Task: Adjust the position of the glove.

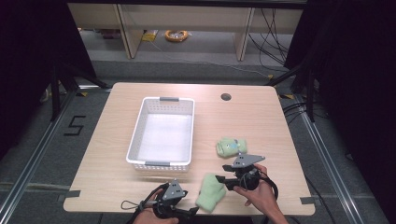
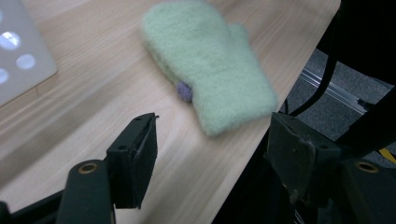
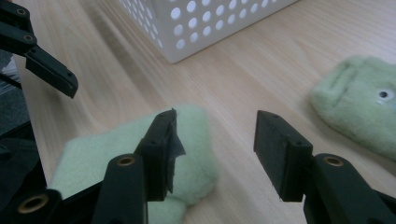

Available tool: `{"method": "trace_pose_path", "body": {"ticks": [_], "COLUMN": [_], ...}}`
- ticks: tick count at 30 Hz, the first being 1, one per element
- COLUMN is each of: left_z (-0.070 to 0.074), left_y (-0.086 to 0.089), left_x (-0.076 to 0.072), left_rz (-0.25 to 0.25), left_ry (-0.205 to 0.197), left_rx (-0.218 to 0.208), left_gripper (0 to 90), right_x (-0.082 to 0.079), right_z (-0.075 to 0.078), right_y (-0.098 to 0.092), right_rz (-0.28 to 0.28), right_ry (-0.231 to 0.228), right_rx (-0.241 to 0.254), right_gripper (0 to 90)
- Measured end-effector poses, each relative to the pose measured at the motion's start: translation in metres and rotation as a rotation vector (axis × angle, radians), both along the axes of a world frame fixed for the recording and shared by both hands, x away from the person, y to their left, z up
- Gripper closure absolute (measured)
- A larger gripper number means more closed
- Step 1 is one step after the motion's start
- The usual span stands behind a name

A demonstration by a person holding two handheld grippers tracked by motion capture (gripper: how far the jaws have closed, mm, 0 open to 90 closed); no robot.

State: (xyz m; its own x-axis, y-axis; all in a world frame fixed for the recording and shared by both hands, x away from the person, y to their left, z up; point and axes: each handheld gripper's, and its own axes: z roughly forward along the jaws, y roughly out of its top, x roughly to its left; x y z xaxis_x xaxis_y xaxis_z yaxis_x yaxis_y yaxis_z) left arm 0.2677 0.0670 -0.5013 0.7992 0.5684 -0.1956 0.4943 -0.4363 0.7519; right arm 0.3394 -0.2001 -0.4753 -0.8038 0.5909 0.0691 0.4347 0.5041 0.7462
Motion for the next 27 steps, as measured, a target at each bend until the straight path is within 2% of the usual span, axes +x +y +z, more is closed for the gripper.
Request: {"method": "trace_pose_path", "body": {"ticks": [1,2,3,4,5,6,8,12,13,14,15,16,17,19,20,21,22,23,24,26,27], "left_z": [0.001,0.0,0.0,0.0,0.0,-0.001,-0.002,-0.003,-0.003,-0.004,-0.004,-0.005,-0.005,-0.006,-0.005,-0.006,-0.007,-0.006,-0.006,-0.006,-0.006], "left_y": [0.001,-0.003,-0.004,-0.006,-0.007,-0.009,-0.012,-0.014,-0.015,-0.018,-0.019,-0.021,-0.024,-0.027,-0.027,-0.029,-0.029,-0.03,-0.029,-0.029,-0.028], "left_x": [0.002,0.001,0.003,0.003,0.003,0.004,0.004,0.006,0.007,0.007,0.008,0.008,0.009,0.009,0.011,0.011,0.012,0.012,0.013,0.013,0.013], "left_rz": [-0.029,0.002,-0.014,-0.014,-0.015,-0.023,-0.04,-0.061,-0.077,-0.074,-0.084,-0.086,-0.102,-0.096,-0.113,-0.102,-0.11,-0.11,-0.108,-0.102,-0.11], "left_ry": [-0.014,0.004,-0.01,0.004,0.001,-0.002,-0.008,-0.018,-0.026,-0.011,-0.025,-0.013,-0.021,-0.014,-0.037,-0.025,-0.03,-0.028,-0.035,-0.047,-0.064], "left_rx": [0.024,0.006,0.008,0.006,0.003,0.019,0.019,0.063,0.067,0.06,0.076,0.068,0.091,0.083,0.106,0.1,0.112,0.111,0.13,0.125,0.137], "left_gripper": [34.6,34.6,35.7,37.0,38.2,38.4,40.1,45.1,45.1,46.0,46.8,47.2,48.6,49.4,51.1,52.6,53.8,55.2,56.8,61.4,65.8], "right_x": [0.002,0.002,0.002,0.003,0.004,0.004,0.004,0.006,0.006,0.007,0.007,0.007,0.007,0.009,0.008,0.008,0.009,0.01,0.009,0.01,0.009], "right_z": [-0.001,-0.001,-0.002,-0.002,-0.003,-0.003,-0.003,-0.006,-0.006,-0.006,-0.007,-0.008,-0.01,-0.011,-0.011,-0.012,-0.014,-0.014,-0.014,-0.018,-0.019], "right_y": [0.004,0.004,0.005,0.007,0.007,0.008,0.008,0.009,0.01,0.01,0.011,0.012,0.015,0.015,0.015,0.017,0.018,0.018,0.019,0.019,0.019], "right_rz": [0.009,0.009,0.015,0.015,0.02,0.02,0.012,0.014,0.017,0.023,0.023,0.023,0.028,0.033,0.033,0.033,0.038,0.051,0.05,0.058,0.052], "right_ry": [0.007,0.007,0.016,0.019,0.021,0.022,0.045,0.044,0.061,0.051,0.053,0.063,0.082,0.067,0.083,0.091,0.073,0.091,0.104,0.117,0.15], "right_rx": [-0.005,-0.005,-0.005,-0.003,-0.001,0.001,-0.002,-0.001,-0.005,-0.011,-0.009,-0.01,-0.011,-0.012,-0.013,-0.014,-0.006,-0.035,-0.038,-0.05,-0.053], "right_gripper": [51.3,51.3,51.9,52.1,52.1,52.1,52.1,52.2,52.2,52.2,52.2,52.2,52.2,52.2,52.2,52.6,53.8,54.9,55.5,59.3,62.2]}}
